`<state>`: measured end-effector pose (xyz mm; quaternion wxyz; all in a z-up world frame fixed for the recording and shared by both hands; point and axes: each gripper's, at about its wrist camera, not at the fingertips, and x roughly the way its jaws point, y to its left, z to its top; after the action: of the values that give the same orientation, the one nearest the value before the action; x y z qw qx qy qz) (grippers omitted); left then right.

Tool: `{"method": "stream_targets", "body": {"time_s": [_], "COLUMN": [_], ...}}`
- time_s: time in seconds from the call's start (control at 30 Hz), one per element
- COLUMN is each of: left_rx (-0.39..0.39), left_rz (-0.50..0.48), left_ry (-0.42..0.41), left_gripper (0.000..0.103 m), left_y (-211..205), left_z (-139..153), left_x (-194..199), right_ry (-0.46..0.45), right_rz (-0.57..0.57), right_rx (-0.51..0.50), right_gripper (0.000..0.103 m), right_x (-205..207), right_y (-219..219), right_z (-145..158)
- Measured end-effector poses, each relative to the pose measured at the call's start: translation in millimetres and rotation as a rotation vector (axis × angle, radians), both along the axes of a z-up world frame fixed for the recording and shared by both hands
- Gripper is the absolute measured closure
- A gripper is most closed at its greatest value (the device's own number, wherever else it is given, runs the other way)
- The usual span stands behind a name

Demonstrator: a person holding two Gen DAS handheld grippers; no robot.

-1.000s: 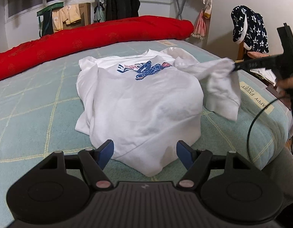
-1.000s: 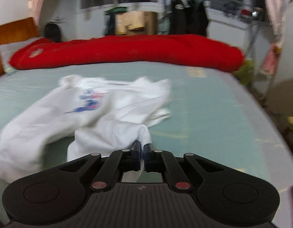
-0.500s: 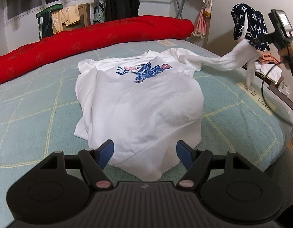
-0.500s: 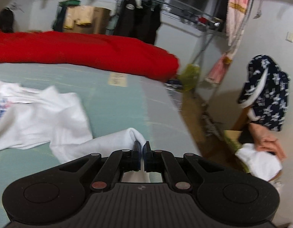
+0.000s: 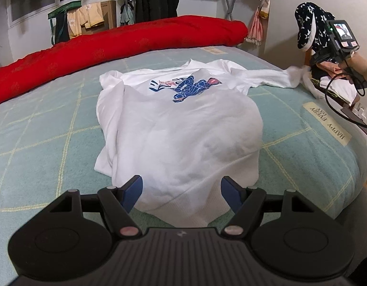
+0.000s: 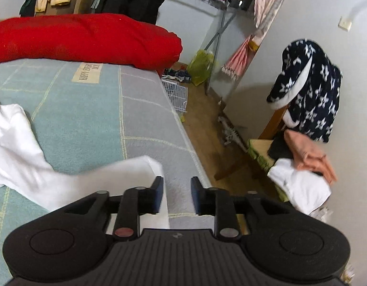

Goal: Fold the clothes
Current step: 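Pull the sleeve outward with the right gripper to spread it flat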

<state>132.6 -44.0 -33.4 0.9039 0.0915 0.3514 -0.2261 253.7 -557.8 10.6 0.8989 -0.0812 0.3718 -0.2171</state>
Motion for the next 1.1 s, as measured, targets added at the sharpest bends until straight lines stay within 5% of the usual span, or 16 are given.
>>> {"method": "stream_targets", "body": {"time_s": [0.27,0.43,0.47,0.57,1.1], "left_rx": [-0.006,0.002,-0.002,-0.001,-0.012], "left_rz": [-0.041,-0.043,-0.045,-0.047,-0.051], "left_ry": [-0.008,-0.013,-0.013,-0.016,-0.025], "left_gripper": [0.028,0.028,0.028,0.028,0.028], "left_y": [-15,-20,-20,-18,-16], "left_z": [1,2,2,4,6], "left_x": [0,-3,-3,-4,-8], "right_ry": [0.046,0.162,0.184,0.223,0.298], "right_rz": [0.206,0.194,0.188,0.175,0.045], "right_rx": [0.145,-0.042,-0.080,-0.143,-0.226], "right_gripper": [0.046,0.046,0.047,0.092,0.091], "right_x": [-26,-12,-9,-9,-75], "right_y": [25,44,46,46,-15], "right_z": [-19,-55,-62,-71,-38]}}
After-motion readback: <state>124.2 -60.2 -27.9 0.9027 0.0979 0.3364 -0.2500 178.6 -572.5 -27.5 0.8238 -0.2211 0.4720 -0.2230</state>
